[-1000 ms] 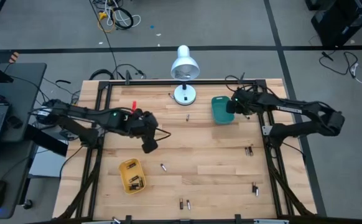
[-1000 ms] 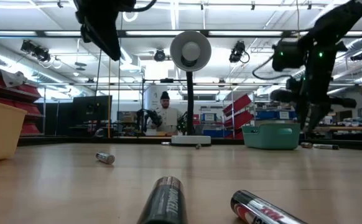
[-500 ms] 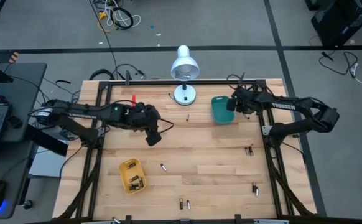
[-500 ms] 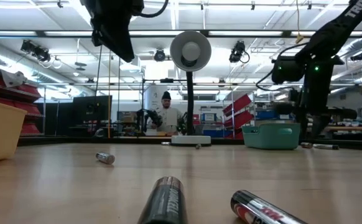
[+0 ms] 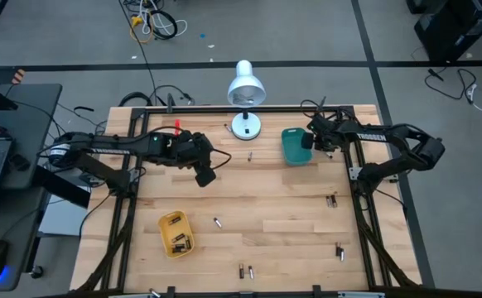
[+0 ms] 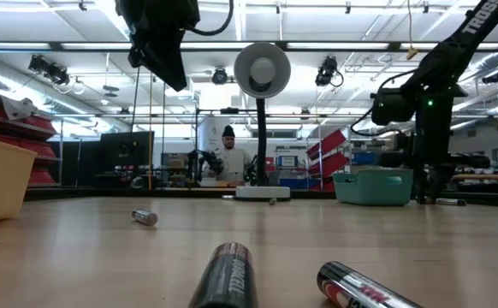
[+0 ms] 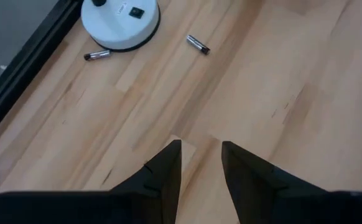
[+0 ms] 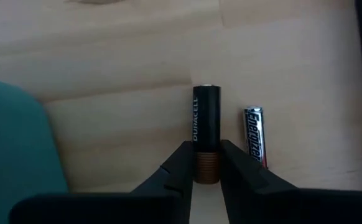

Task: Sort batteries
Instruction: Put the golden battery into the yellow bin

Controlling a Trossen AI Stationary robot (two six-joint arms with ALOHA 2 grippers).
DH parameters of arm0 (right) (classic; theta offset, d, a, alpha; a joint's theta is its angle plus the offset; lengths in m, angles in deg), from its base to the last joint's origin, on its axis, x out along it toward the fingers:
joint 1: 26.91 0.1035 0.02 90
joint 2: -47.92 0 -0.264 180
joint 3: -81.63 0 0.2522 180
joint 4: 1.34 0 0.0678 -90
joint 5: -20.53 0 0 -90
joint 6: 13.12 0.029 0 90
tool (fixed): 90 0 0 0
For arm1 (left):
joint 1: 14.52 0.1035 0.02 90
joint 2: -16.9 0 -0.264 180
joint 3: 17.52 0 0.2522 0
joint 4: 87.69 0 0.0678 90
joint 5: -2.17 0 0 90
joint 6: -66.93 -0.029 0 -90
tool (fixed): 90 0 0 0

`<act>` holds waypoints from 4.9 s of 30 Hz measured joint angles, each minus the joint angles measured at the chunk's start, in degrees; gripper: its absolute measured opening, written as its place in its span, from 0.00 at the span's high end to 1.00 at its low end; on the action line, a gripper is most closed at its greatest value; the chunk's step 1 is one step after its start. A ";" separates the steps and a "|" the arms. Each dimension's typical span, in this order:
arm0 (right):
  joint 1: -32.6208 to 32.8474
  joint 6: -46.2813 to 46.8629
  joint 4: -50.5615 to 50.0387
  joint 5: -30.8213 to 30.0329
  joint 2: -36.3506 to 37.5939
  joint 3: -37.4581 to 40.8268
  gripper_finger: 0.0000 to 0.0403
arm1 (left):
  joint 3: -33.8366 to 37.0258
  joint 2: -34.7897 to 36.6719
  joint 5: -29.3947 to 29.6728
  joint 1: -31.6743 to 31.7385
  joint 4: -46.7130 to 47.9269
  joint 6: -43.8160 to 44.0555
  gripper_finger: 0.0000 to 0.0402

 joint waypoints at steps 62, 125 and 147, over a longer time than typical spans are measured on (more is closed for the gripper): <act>48.78 -17.03 43.49 -2.38 30.50 0.24 0.91 | -0.09 -18.00 -21.94 2.08 -73.79 11.59 0.55; 44.28 -13.27 41.63 3.35 20.29 -0.06 0.48 | -15.36 -18.49 -12.05 2.71 -54.12 -30.32 0.83; 43.76 -17.63 29.46 3.06 20.07 0.02 0.54 | -20.83 -12.64 -6.84 2.10 -35.25 -26.27 0.83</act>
